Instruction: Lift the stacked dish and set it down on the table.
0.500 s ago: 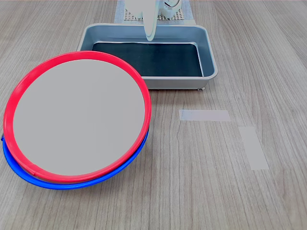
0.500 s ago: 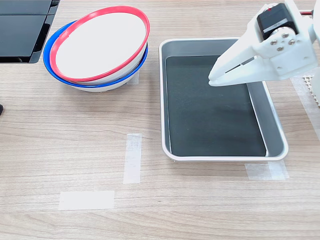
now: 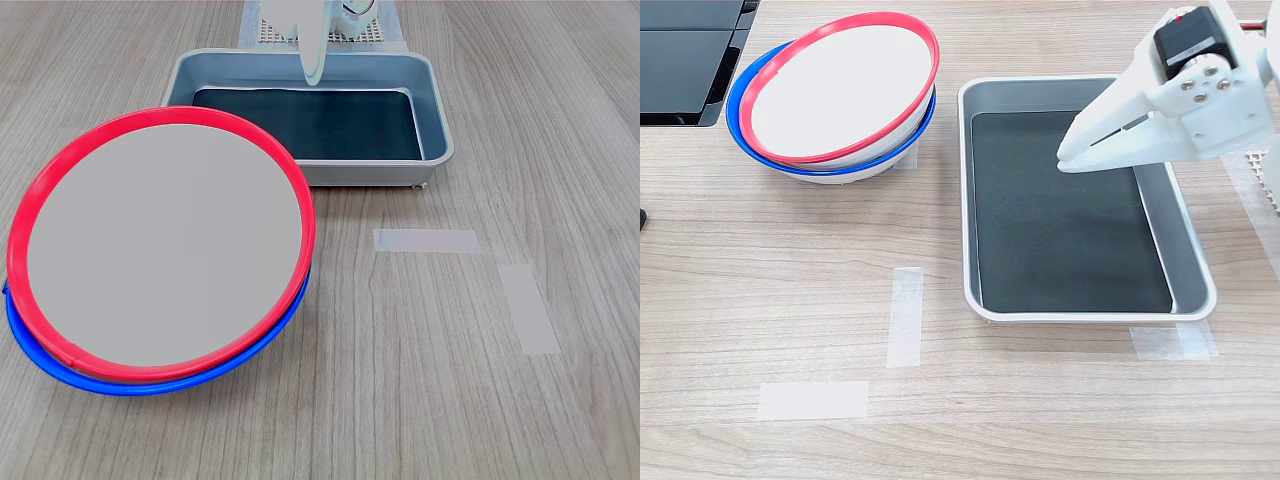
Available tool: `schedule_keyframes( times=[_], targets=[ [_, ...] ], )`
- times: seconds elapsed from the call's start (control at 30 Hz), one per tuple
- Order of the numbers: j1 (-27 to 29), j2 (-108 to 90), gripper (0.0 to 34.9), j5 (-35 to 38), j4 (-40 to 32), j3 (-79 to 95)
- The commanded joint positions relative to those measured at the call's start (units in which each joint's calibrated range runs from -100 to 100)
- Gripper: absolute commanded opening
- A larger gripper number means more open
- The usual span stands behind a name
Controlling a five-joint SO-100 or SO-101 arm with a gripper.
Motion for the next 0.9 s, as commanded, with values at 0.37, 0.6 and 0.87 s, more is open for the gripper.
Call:
schedule_keyframes(
  times=[0.37, 0.6, 0.87],
  targets=[
    [-0.09, -0.26, 0.3, 0.2, 0.19, 0.0],
    [-0.09, -0.26, 0.3, 0.2, 0.19, 0.0],
    [0.28, -0.26, 0.3, 0.05, 0.19, 0.0]
  ],
)
